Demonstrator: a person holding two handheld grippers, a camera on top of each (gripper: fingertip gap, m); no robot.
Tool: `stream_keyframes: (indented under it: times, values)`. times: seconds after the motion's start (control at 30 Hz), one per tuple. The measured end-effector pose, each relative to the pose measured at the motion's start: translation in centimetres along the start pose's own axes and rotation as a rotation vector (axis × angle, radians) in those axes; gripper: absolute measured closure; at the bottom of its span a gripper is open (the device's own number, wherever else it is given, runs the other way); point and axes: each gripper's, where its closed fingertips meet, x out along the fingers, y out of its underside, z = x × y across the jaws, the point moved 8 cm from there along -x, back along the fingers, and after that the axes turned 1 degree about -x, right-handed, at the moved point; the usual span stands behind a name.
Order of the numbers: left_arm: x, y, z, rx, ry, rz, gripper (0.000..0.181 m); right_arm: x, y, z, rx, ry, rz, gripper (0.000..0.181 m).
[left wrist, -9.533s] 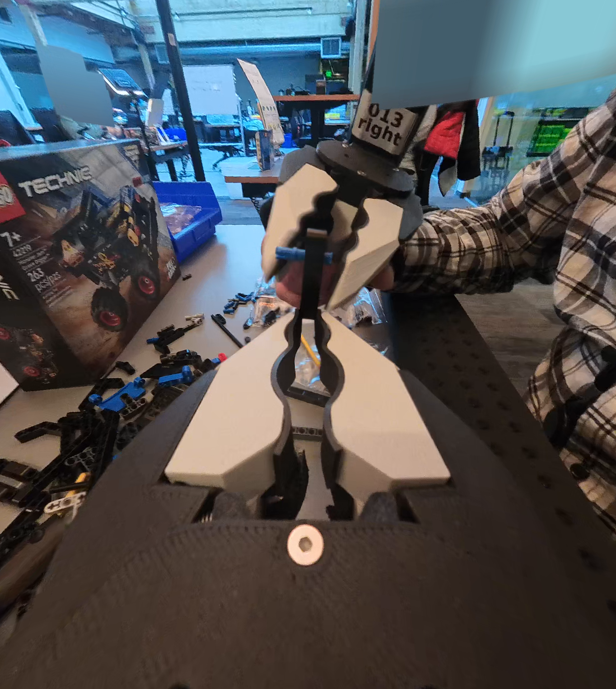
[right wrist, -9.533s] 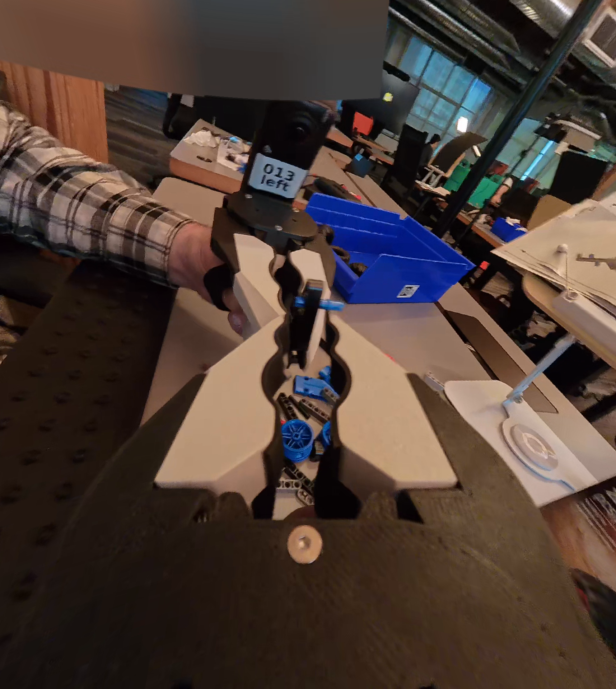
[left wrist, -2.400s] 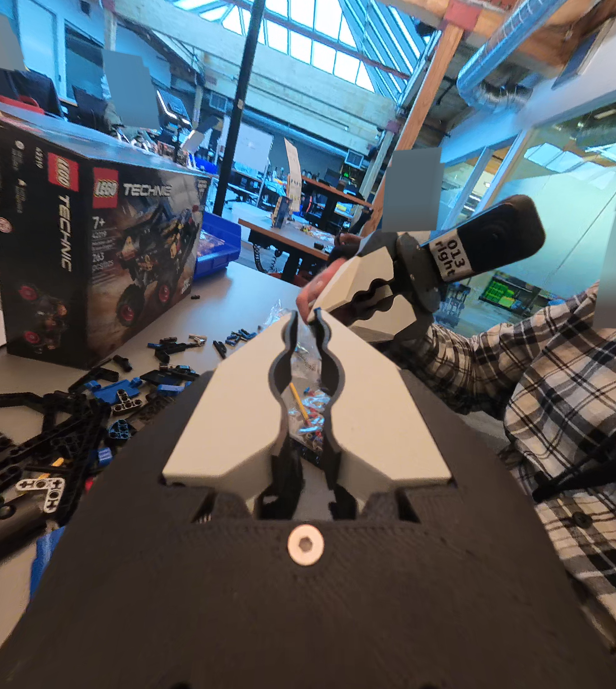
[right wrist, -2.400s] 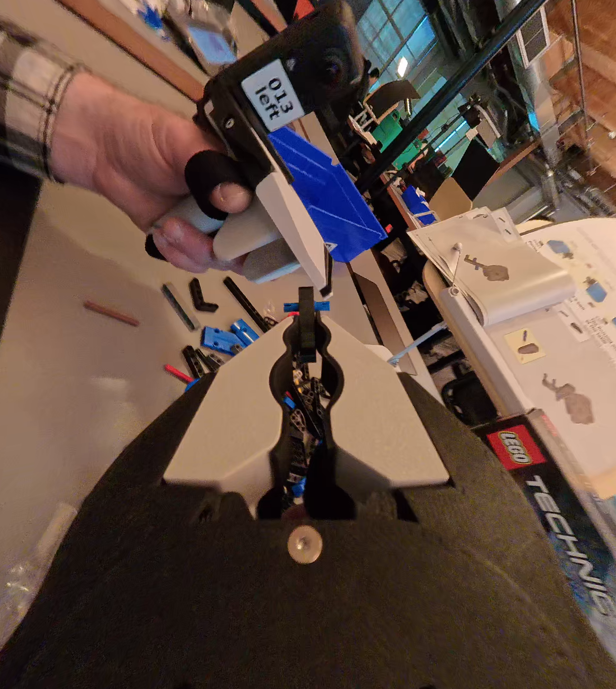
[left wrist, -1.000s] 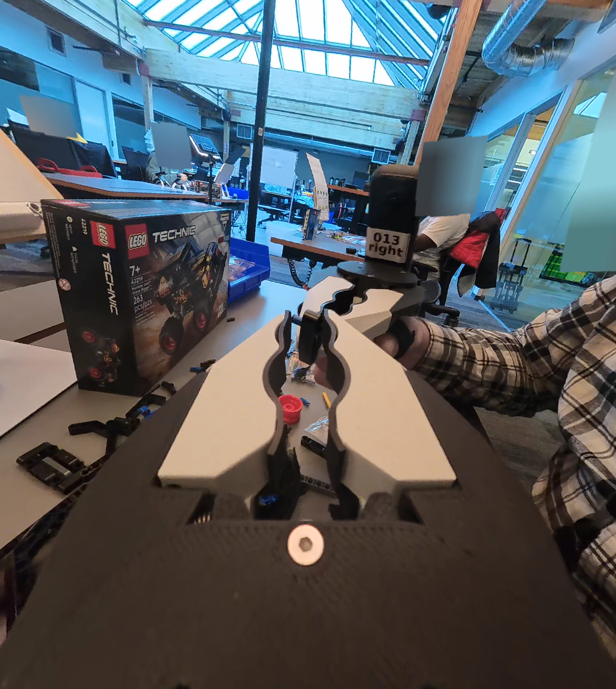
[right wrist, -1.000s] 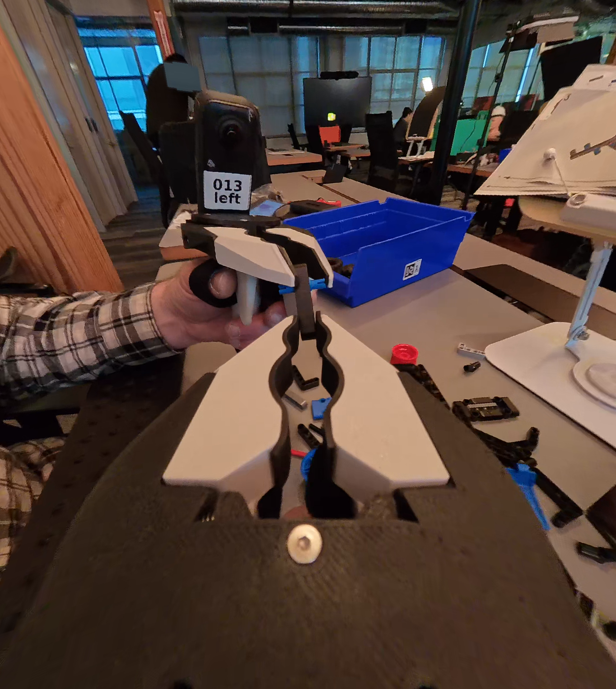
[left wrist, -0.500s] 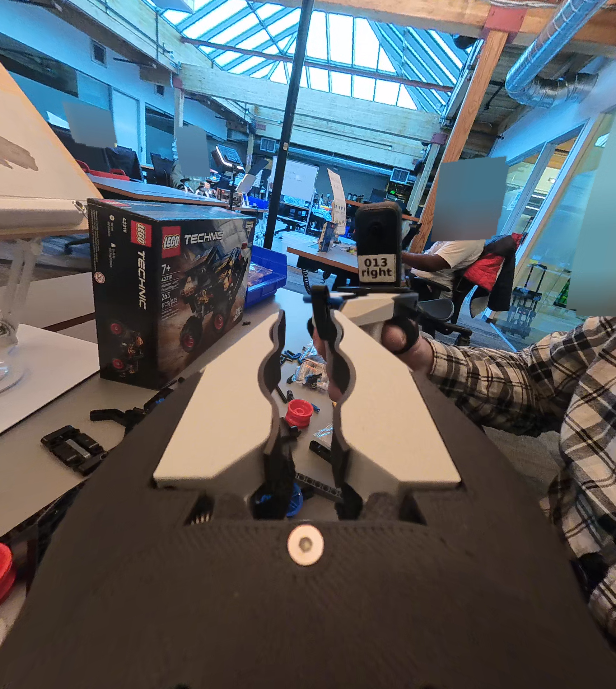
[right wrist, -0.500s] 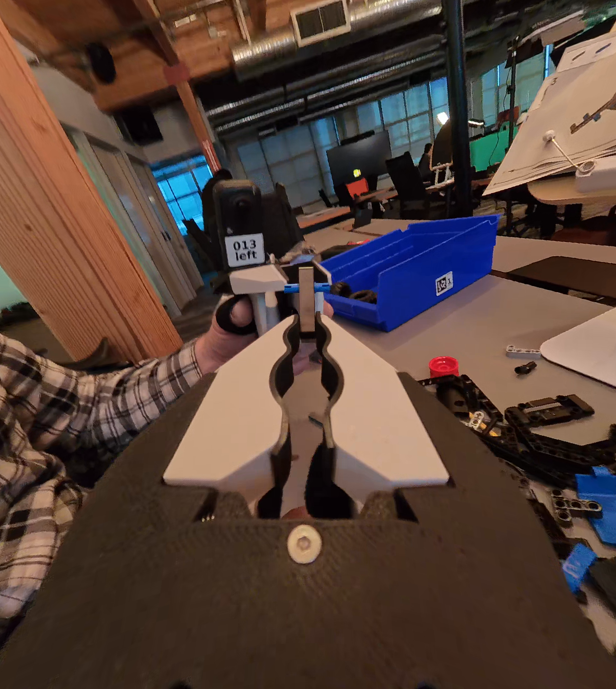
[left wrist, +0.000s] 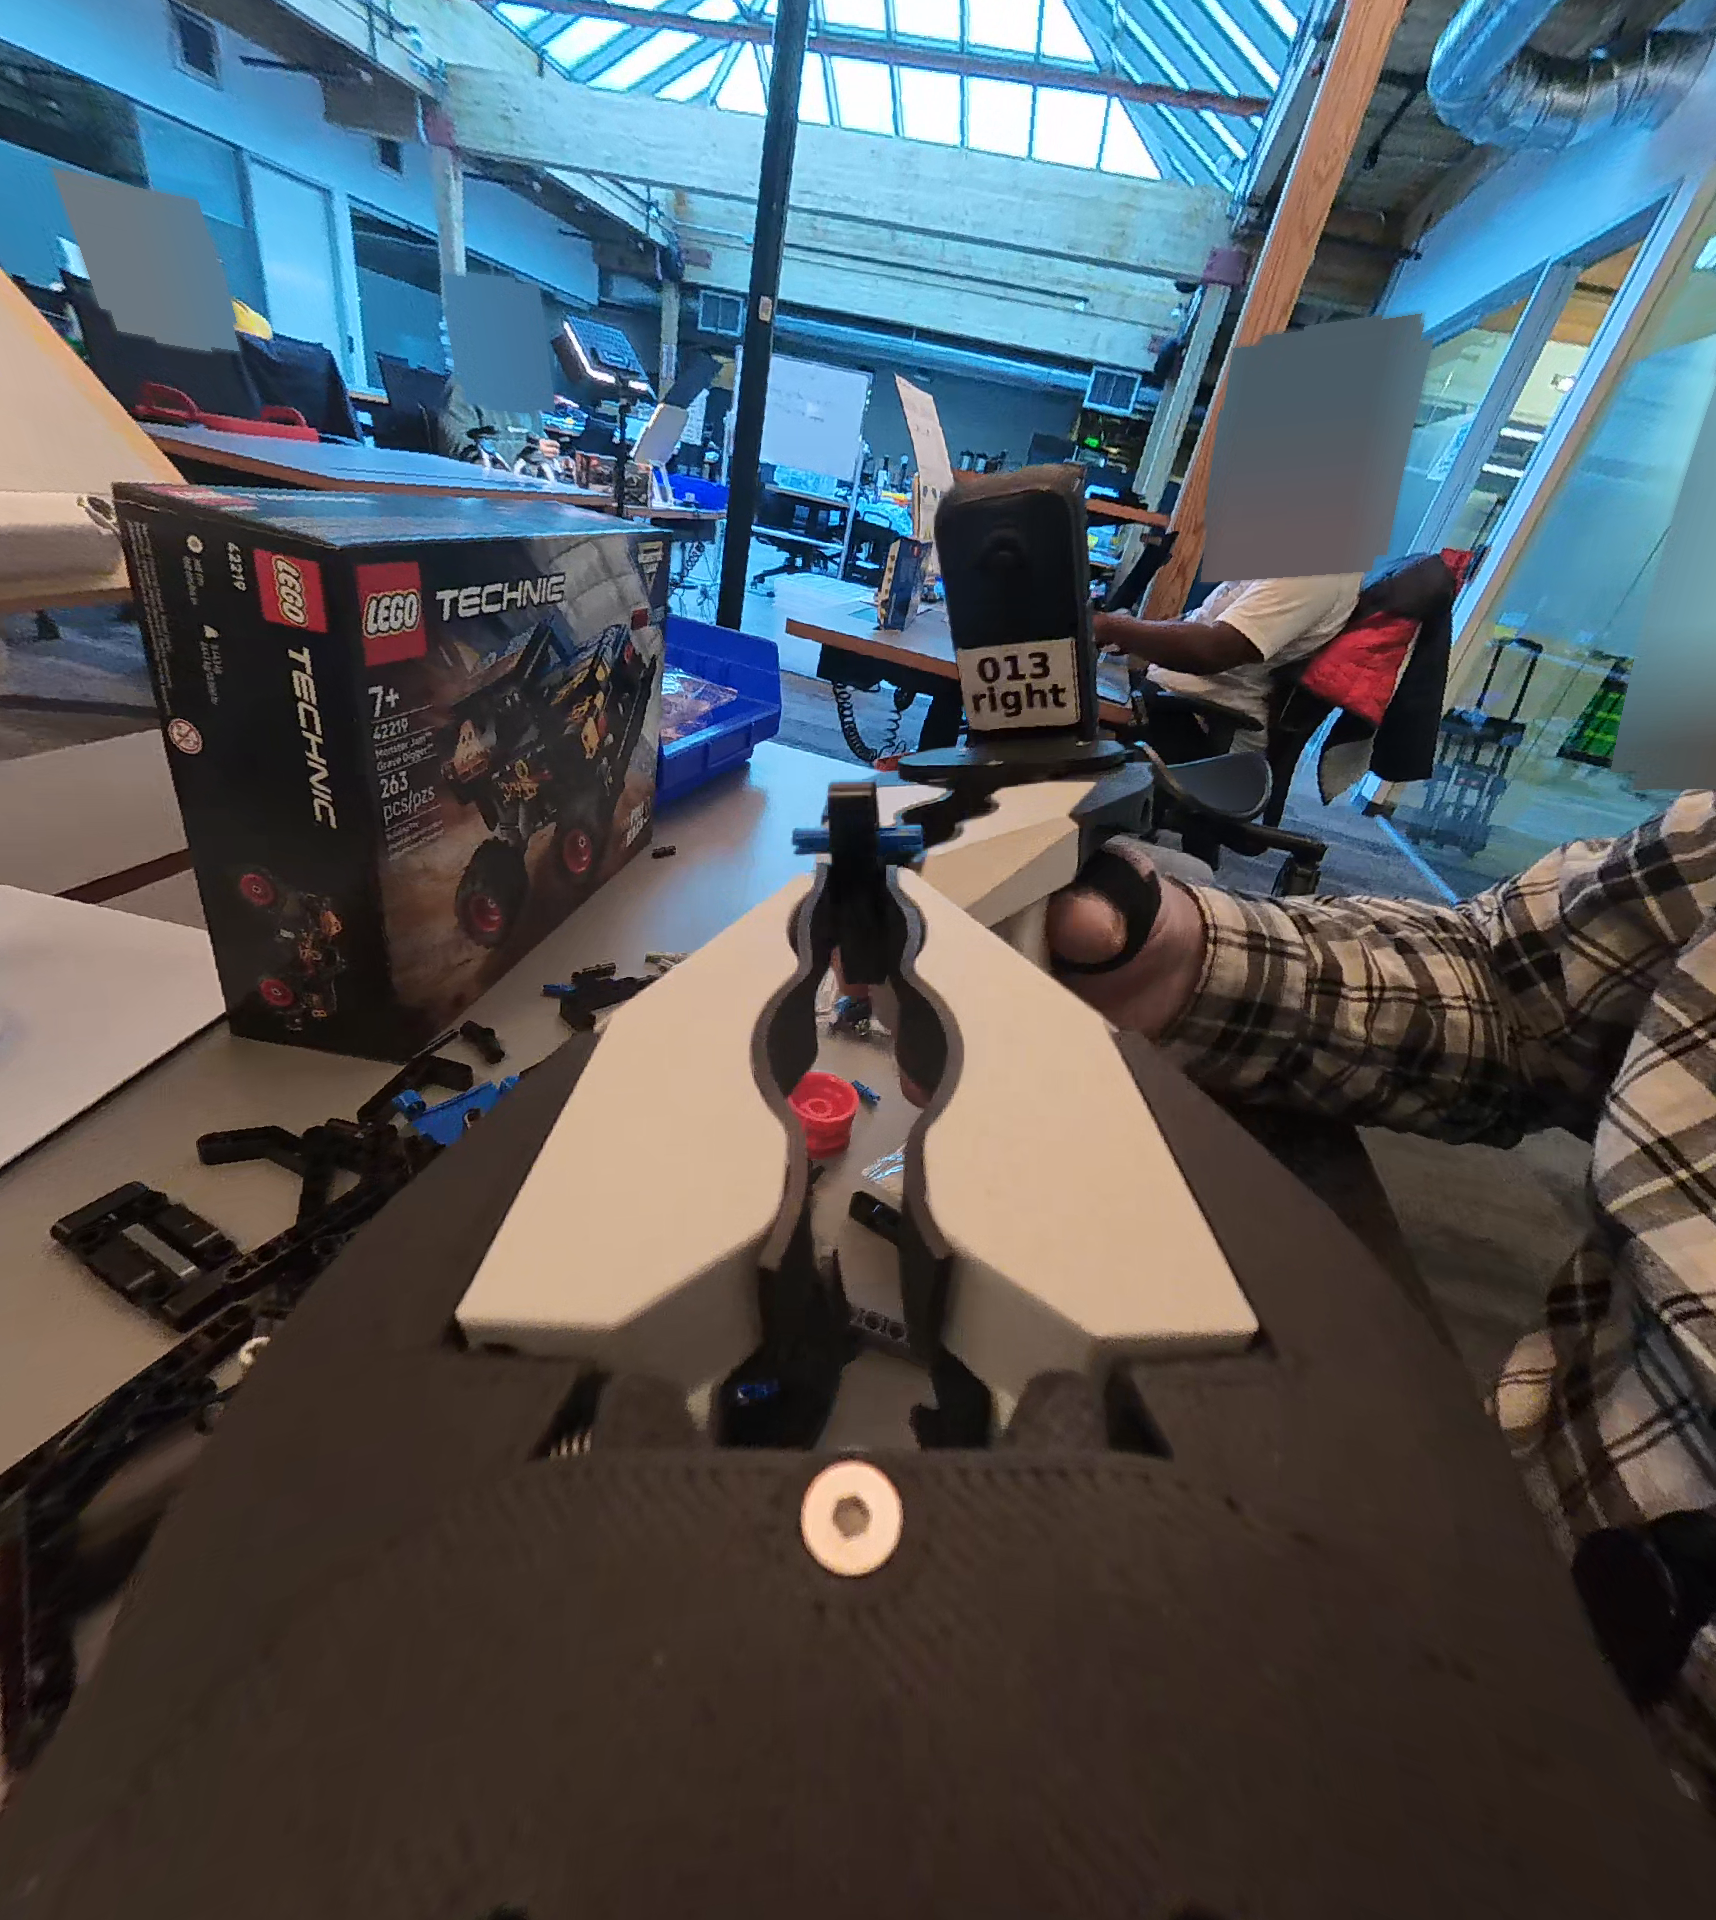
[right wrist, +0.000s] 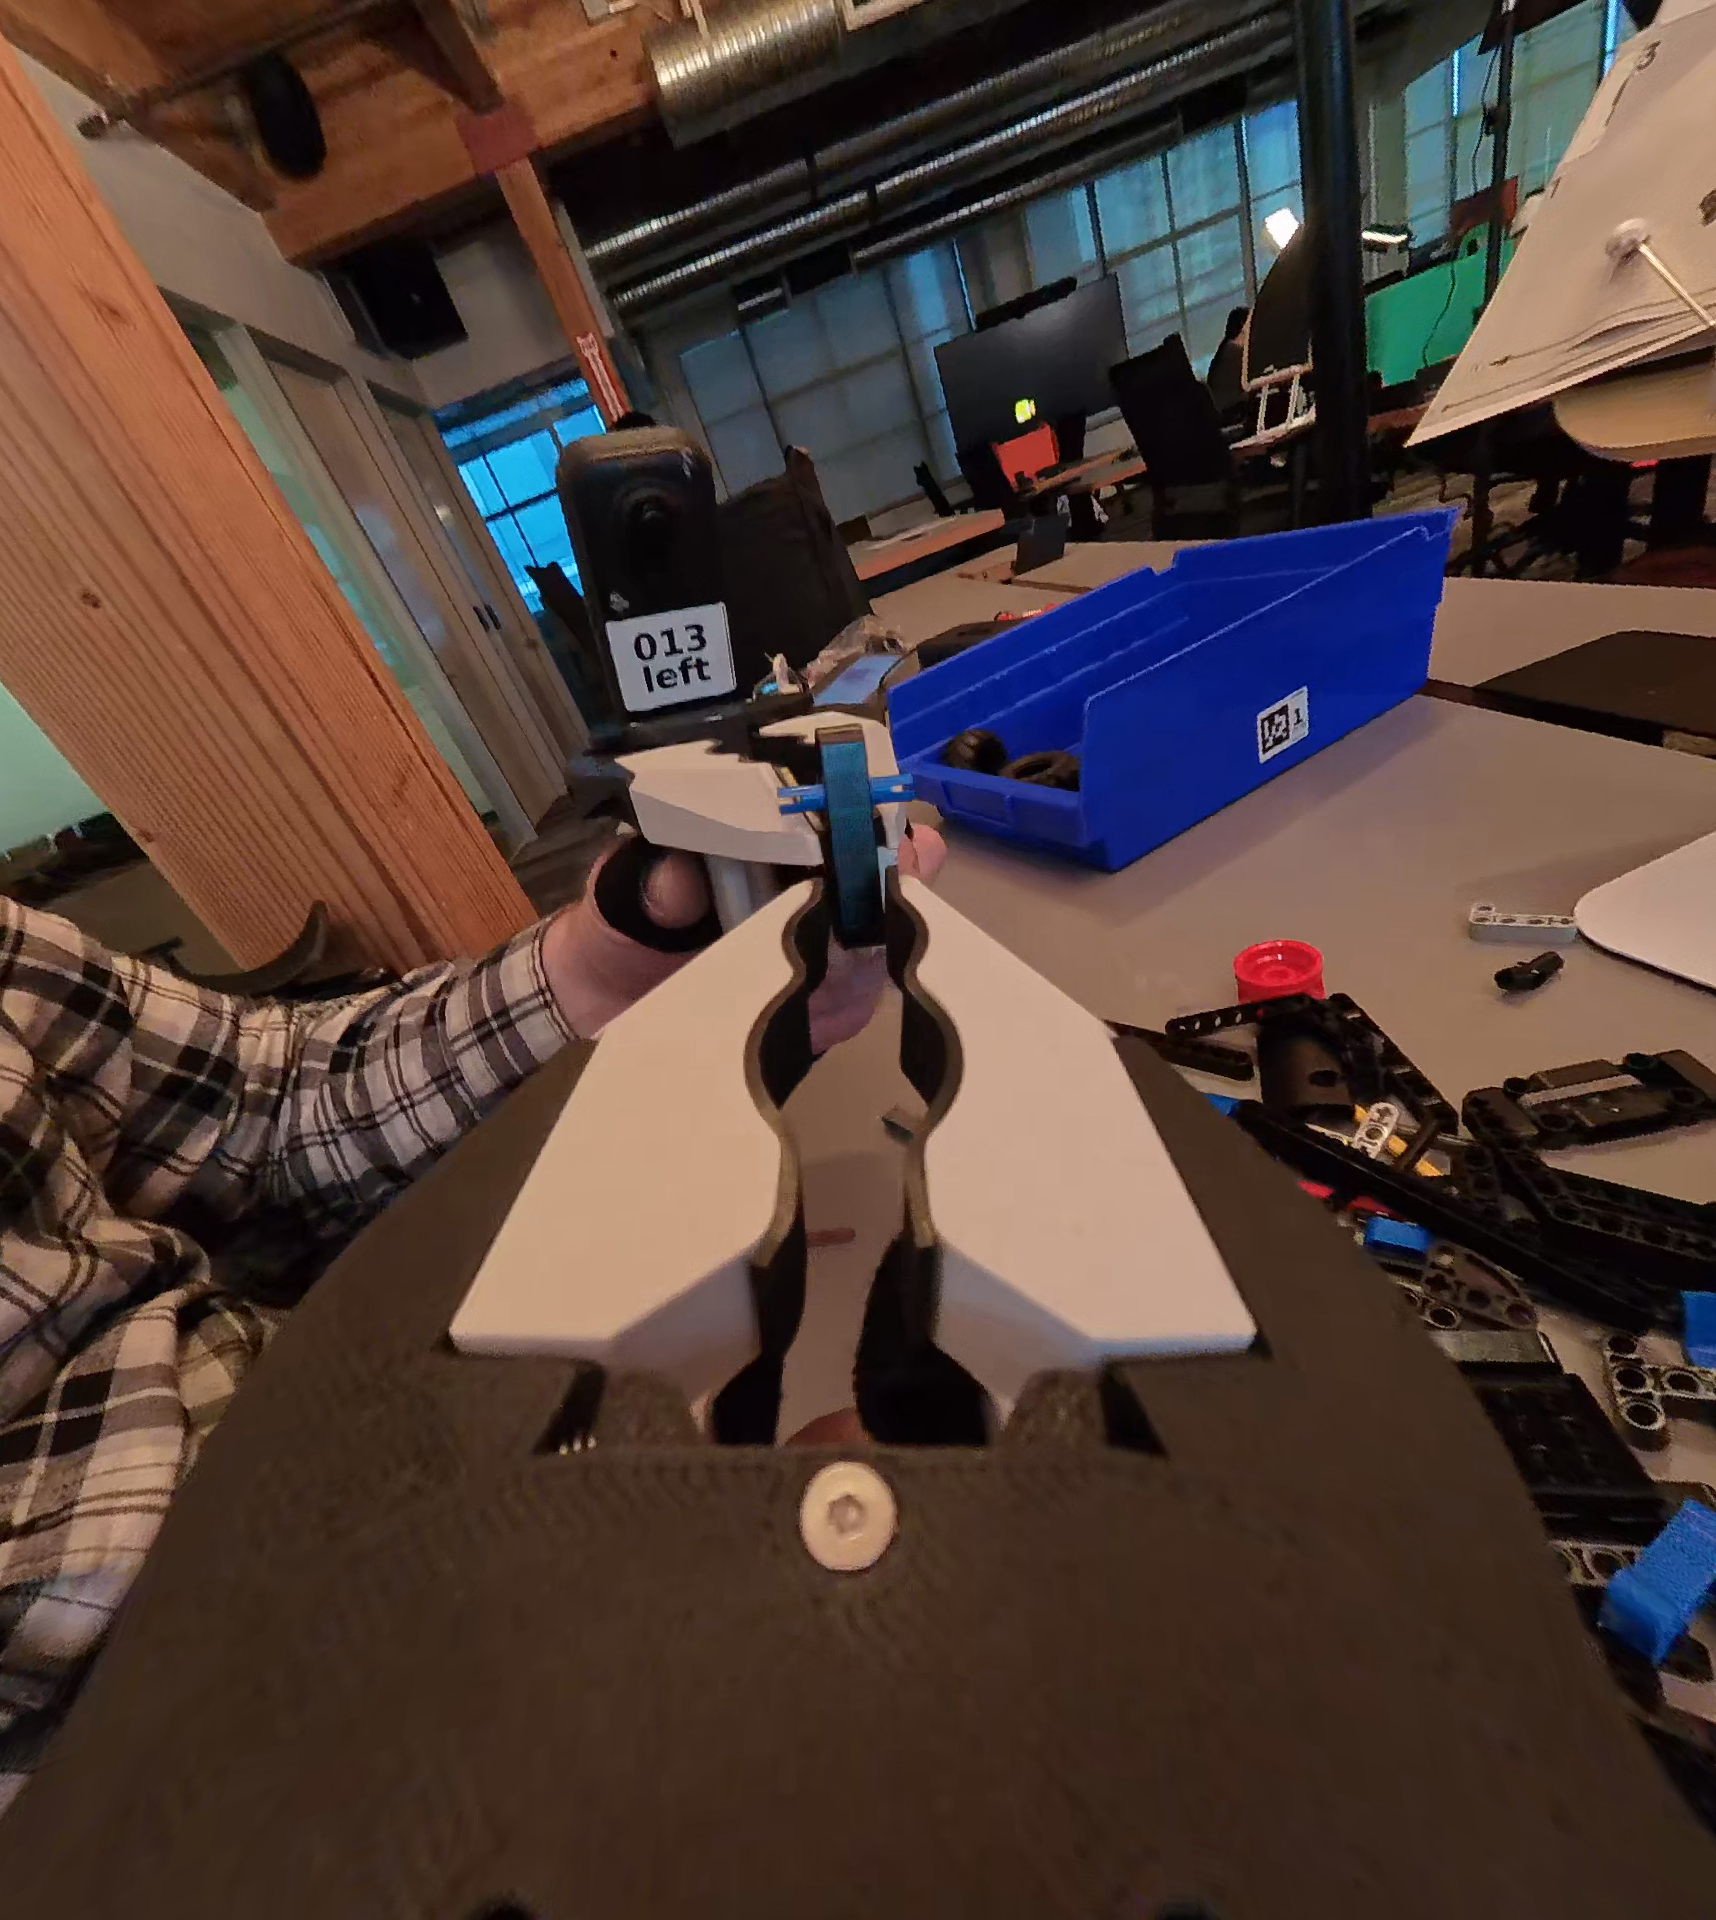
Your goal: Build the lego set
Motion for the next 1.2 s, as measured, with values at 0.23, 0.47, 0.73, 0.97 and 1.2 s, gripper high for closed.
stream_keyframes:
  times: [0.23, 0.47, 0.73, 0.97, 1.2]
  values:
    - [-0.7, 0.0, -0.1, 0.075, -0.051, 0.082, 0.176, -0.5, -0.4, 0.3, -0.188, 0.078, 0.074, 0.158]
    - [-0.1, 0.4, -0.5, 0.157, -0.076, 0.169, 0.176, -0.8, -0.9, 1.2, -0.374, 0.127, 0.104, 0.160]
    - [0.8, 1.2, -1.3, 0.255, -0.081, 0.241, 0.176, -0.7, -0.7, 1.2, -0.359, 0.113, 0.138, 0.157]
    - [0.9, 1.4, -1.4, 0.303, -0.099, 0.278, 0.176, -0.7, -0.4, 1.4, -0.386, 0.095, 0.165, 0.170]
    - [0.9, 1.7, -2.1, 0.356, -0.123, 0.362, 0.177, -0.7, -0.1, 2.0, -0.463, 0.060, 0.224, 0.166]
